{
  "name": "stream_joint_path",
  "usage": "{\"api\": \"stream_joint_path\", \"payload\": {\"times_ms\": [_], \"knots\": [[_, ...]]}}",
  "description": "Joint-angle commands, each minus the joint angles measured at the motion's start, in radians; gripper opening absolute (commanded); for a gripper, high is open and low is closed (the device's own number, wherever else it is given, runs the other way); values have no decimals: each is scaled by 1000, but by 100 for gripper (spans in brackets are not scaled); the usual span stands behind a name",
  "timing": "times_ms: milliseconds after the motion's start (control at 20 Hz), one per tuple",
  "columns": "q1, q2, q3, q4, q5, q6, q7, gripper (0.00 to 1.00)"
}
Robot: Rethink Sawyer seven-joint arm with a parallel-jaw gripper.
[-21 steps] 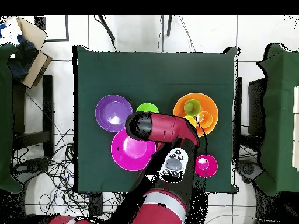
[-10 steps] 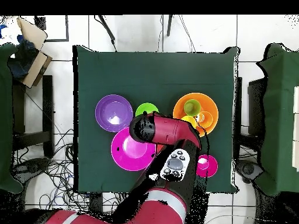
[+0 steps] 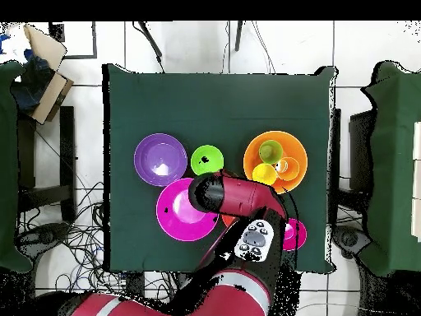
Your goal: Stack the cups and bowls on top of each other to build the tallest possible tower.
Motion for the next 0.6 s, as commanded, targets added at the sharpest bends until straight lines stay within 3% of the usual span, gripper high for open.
{"api": "stream_joint_path", "payload": {"times_ms": [50,400,600], "knots": [[-16,5,136,121,15,-64,139,100],[-106,-14,232,218,8,-164,127,100],[-121,1,265,231,11,-225,150,100]]}}
